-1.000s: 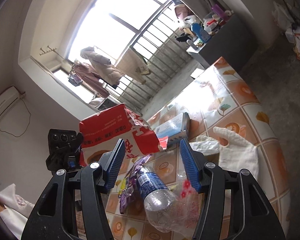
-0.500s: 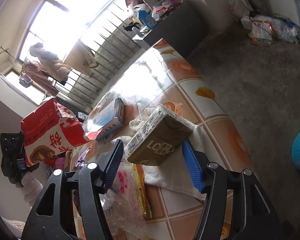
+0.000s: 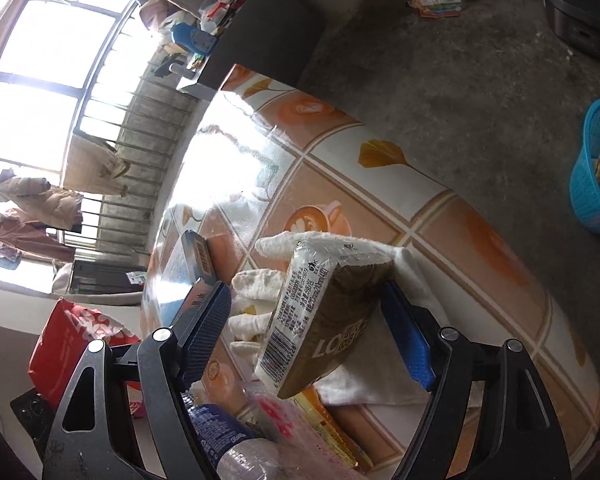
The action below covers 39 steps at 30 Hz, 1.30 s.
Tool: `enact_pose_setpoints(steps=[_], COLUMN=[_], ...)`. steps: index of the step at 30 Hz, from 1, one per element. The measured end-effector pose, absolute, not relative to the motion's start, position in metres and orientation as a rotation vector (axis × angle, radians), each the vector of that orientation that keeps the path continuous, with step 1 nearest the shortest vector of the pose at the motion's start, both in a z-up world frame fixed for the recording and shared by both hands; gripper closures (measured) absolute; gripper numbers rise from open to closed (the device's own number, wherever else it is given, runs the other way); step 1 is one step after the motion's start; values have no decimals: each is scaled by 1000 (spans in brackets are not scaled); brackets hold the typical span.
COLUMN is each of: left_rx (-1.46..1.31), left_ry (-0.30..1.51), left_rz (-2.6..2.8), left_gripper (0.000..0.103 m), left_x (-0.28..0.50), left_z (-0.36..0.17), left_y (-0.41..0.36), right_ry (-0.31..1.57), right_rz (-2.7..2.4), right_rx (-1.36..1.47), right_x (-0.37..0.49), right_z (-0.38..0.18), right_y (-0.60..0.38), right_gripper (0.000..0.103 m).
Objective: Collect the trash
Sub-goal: 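Carry the red-and-white bag and gold tissue pack to the blue wastebasket and release both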
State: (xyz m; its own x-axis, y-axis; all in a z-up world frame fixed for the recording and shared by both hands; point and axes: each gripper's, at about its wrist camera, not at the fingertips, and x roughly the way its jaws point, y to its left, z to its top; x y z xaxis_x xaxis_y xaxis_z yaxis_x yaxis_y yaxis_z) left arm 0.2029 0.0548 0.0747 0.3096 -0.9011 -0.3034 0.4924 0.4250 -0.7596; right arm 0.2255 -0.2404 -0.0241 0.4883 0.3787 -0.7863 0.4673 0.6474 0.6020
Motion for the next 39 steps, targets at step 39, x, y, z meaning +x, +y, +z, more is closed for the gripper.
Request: enact_pose_setpoints(steps=[39], left_rx=[-92], left_ry=[1018], left_rz=[-1396], left_gripper=[88], left_x=[183], left_z=[95], left_y=[-338], right_ry=[539], right_rz=[-563], right_rx=[1212], right_x=[-26], right_z=[-43], right_y=[-471], right_gripper=[73])
